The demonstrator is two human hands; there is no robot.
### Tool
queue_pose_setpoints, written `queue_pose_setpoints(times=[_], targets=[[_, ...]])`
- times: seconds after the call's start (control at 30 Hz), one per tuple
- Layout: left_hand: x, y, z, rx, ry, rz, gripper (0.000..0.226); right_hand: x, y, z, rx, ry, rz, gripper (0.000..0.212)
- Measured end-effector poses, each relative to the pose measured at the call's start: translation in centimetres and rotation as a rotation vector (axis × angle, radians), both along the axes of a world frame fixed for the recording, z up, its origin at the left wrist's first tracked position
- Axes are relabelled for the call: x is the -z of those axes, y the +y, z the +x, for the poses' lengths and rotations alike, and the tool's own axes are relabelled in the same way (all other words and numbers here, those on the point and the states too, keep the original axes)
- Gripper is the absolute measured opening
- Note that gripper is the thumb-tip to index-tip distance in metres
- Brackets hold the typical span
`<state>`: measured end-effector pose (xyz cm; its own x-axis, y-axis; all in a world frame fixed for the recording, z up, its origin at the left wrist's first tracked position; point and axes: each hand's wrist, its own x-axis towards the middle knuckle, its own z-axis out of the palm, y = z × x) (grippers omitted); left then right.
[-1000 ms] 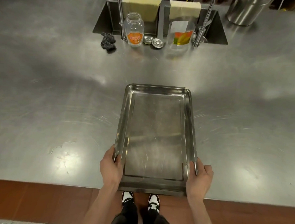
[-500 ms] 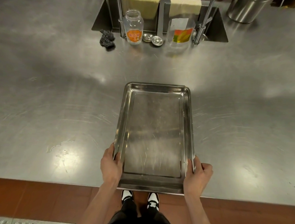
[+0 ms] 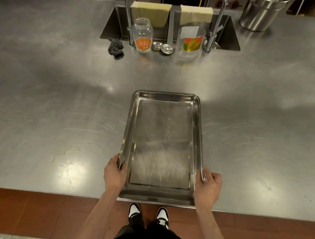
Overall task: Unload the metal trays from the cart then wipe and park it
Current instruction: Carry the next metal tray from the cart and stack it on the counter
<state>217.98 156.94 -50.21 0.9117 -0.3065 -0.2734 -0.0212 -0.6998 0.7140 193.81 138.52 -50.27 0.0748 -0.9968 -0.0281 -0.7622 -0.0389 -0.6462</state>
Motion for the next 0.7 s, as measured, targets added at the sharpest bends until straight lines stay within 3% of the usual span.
queue_pose_setpoints(times=[0.23, 0.53, 0.7], targets=[[-2.6, 0.2, 0.1, -0.098, 0.022, -0.193, 0.044, -3.2, -1.1, 0.5, -0.074, -0.166, -0.070, 0.045], [-10.6, 0.4, -2.4, -0.157, -0.126, -0.476, 0.045, -10.2, -3.1, 4.2, -0.336, -0.718, 0.029, 0.064], [-14.6, 2.5, -3.7, -0.230, -0.223, -0.572, 0.050, -14.3, -1.8, 7.4, -0.544, -0.873, 0.086, 0.074]])
